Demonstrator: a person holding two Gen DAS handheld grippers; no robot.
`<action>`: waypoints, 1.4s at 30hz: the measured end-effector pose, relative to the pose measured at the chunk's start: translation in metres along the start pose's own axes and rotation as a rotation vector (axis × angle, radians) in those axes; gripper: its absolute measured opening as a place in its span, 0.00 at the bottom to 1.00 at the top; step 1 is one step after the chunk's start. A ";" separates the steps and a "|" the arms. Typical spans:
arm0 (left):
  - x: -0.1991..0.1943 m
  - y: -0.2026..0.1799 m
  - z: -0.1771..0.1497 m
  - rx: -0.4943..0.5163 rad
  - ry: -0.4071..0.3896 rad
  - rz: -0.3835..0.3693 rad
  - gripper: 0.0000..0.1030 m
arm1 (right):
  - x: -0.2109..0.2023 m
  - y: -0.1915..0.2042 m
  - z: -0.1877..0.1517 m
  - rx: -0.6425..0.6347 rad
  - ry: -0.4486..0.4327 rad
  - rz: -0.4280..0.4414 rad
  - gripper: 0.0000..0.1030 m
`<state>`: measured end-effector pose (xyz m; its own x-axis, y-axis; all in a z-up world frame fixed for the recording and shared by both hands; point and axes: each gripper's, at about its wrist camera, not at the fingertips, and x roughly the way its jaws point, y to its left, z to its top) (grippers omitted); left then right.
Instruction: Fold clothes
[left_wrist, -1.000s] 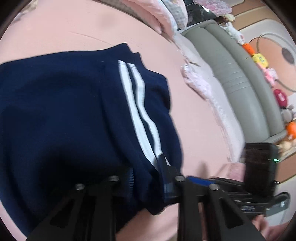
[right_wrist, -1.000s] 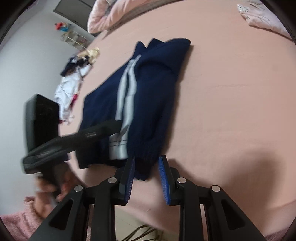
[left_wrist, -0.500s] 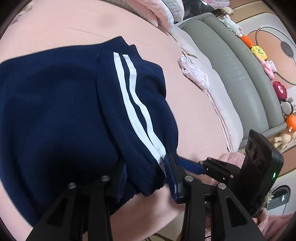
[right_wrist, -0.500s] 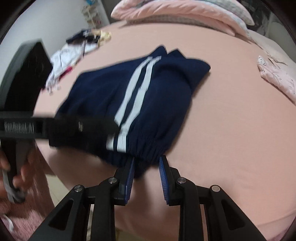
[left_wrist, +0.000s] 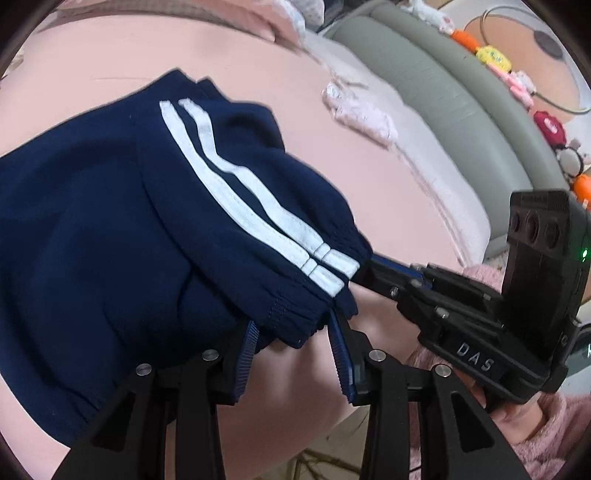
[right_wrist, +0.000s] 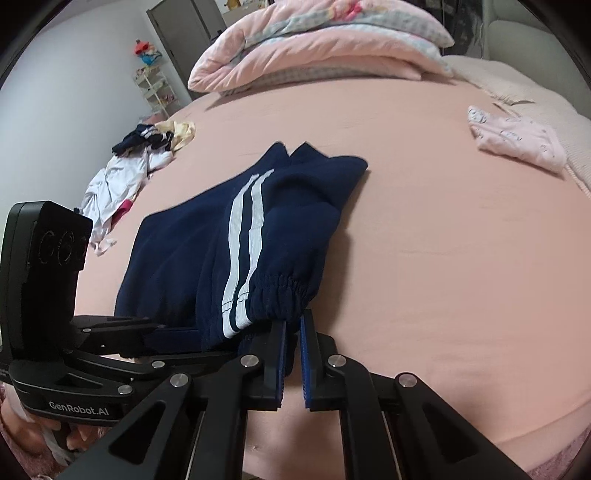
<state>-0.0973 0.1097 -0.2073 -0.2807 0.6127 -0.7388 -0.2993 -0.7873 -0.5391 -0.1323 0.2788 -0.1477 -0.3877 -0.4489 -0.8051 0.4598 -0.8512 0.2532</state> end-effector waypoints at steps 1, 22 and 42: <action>-0.001 0.000 0.000 0.003 -0.016 0.014 0.34 | 0.000 0.000 -0.001 0.000 0.002 -0.005 0.05; -0.026 0.005 0.013 -0.060 -0.156 0.092 0.19 | -0.001 0.031 -0.022 -0.123 0.112 0.179 0.01; -0.049 0.030 -0.014 -0.011 0.101 -0.013 0.56 | -0.001 0.027 0.015 0.062 0.011 0.212 0.09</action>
<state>-0.0798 0.0552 -0.1933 -0.1829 0.6131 -0.7686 -0.2917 -0.7804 -0.5531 -0.1320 0.2525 -0.1318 -0.2790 -0.6168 -0.7361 0.4800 -0.7534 0.4494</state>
